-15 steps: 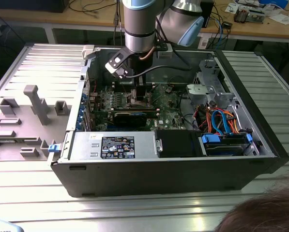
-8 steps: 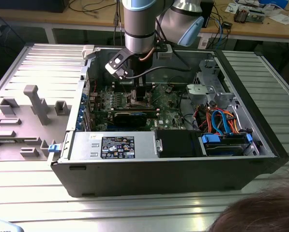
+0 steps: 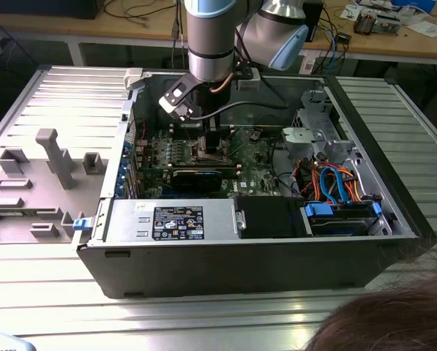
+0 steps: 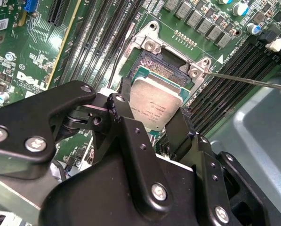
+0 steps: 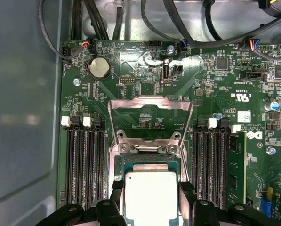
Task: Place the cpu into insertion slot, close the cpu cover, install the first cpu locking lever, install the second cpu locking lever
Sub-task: 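Place the cpu into insertion slot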
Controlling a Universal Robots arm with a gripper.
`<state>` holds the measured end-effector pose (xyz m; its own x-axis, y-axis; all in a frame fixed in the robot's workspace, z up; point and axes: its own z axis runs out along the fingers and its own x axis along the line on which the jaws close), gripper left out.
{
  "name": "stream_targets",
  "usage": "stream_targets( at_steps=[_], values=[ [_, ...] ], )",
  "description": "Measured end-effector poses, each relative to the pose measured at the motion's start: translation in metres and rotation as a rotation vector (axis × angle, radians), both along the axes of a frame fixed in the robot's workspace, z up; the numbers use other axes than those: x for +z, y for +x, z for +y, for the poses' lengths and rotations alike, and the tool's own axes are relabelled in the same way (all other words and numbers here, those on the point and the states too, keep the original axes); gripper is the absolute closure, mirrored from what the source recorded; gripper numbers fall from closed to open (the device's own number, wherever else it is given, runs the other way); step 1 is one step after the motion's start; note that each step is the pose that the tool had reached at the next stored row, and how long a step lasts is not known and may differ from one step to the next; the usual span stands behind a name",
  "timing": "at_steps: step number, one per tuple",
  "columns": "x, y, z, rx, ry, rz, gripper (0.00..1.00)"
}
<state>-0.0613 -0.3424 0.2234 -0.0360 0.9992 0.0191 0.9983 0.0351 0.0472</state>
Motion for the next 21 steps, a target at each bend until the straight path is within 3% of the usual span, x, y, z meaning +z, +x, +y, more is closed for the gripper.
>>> stream_targets(
  at_steps=[21],
  values=[
    [-0.0044,-0.0009,0.0000,0.000,0.0000,0.0000,0.46]
  ],
)
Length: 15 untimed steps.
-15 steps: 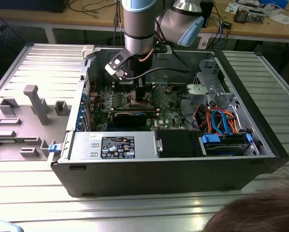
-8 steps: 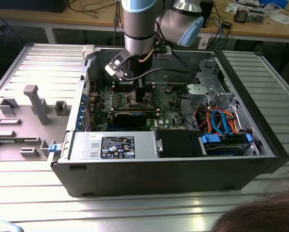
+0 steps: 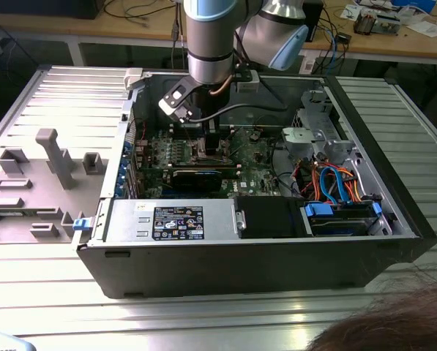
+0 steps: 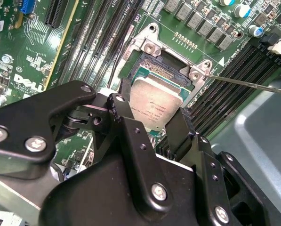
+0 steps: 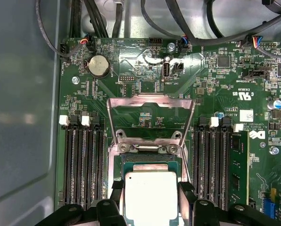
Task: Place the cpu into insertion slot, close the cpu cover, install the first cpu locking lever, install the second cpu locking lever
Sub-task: 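Place the cpu into insertion slot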
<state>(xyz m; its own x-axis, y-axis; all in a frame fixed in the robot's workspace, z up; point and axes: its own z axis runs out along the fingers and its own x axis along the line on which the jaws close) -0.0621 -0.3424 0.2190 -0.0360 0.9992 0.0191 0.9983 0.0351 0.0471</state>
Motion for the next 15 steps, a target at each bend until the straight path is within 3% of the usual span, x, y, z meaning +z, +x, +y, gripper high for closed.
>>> stream_targets(
  at_steps=[15],
  values=[
    [-0.0032,-0.0003,0.0000,0.000,0.0000,-0.0001,0.46]
  ],
)
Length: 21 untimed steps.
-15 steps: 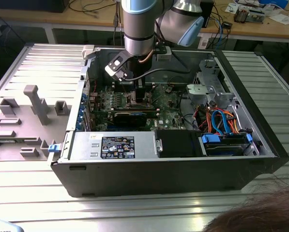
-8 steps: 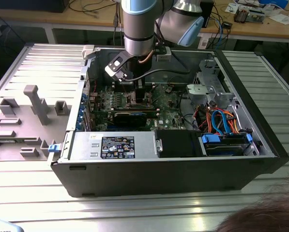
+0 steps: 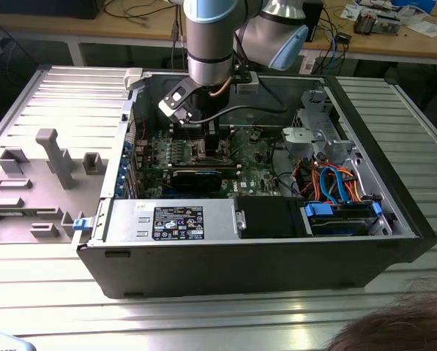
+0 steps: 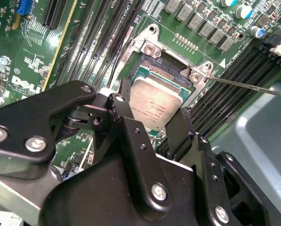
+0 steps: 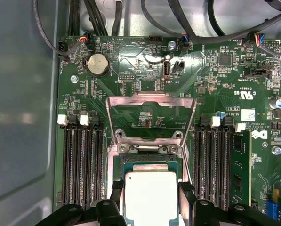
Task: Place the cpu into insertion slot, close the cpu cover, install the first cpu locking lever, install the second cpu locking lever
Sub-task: 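Place the cpu into insertion slot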
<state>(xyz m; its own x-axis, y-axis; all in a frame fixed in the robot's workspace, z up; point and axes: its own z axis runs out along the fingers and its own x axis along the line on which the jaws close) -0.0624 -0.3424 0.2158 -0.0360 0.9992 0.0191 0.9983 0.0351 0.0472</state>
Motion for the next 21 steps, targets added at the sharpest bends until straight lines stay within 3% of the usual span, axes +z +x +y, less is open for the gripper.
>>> stream_targets(
  at_steps=[16,21],
  values=[
    [-0.0063,-0.0005,0.0006,-0.001,-0.0003,0.0000,0.46],
    [-0.0097,0.0005,0.0006,-0.021,-0.0005,0.0000,0.46]
  ],
)
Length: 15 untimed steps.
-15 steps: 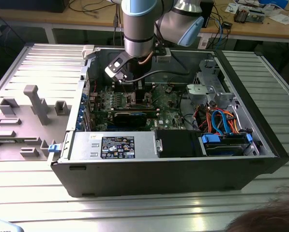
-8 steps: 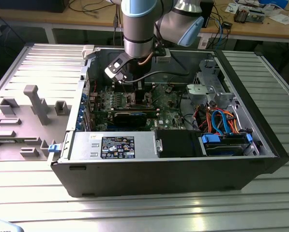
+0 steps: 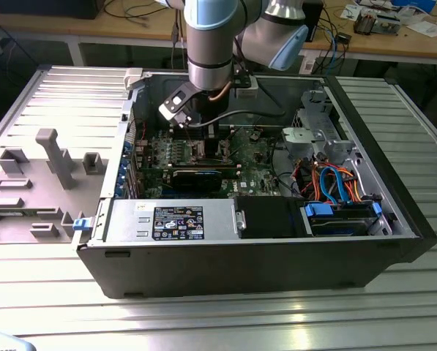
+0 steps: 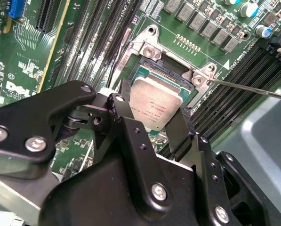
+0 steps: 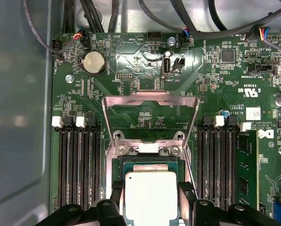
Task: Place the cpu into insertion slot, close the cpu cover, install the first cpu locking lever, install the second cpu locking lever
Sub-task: 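Place the cpu into insertion slot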
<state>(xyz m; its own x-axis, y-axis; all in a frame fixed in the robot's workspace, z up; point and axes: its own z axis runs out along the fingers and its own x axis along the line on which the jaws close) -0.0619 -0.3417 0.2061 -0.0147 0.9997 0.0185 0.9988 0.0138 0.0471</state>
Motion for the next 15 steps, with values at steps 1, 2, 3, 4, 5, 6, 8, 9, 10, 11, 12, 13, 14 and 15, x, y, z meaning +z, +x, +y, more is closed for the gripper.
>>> stream_targets(
  at_steps=[1,2,3,4,5,6,8,9,10,11,12,13,14,15],
  values=[
    [-0.0006,0.0000,0.0000,0.000,-0.0001,0.0000,0.46],
    [-0.0014,0.0000,0.0000,0.000,-0.0001,0.0000,0.46],
    [-0.0026,0.0000,0.0000,0.000,-0.0001,0.0000,0.46],
    [-0.0034,0.0001,0.0000,0.000,-0.0001,0.0000,0.46],
    [-0.0041,0.0000,0.0000,0.000,-0.0001,0.0000,0.46],
    [-0.0051,0.0001,0.0000,-0.001,-0.0001,0.0000,0.46],
    [-0.0063,0.0001,0.0002,-0.001,-0.0001,0.0000,0.46],
    [-0.0069,0.0000,0.0006,-0.003,-0.0005,0.0002,0.46],
    [-0.0074,0.0000,0.0011,-0.004,-0.0004,0.0003,0.46],
    [-0.0078,0.0000,0.0016,-0.006,-0.0004,0.0002,0.46],
    [-0.0081,0.0000,0.0020,-0.007,-0.0006,0.0002,0.46],
    [-0.0084,0.0000,0.0023,-0.008,-0.0007,0.0001,0.46],
    [-0.0086,0.0001,0.0025,-0.010,-0.0006,0.0002,0.46],
    [-0.0089,0.0001,0.0026,-0.012,-0.0006,0.0003,0.46]
  ],
)
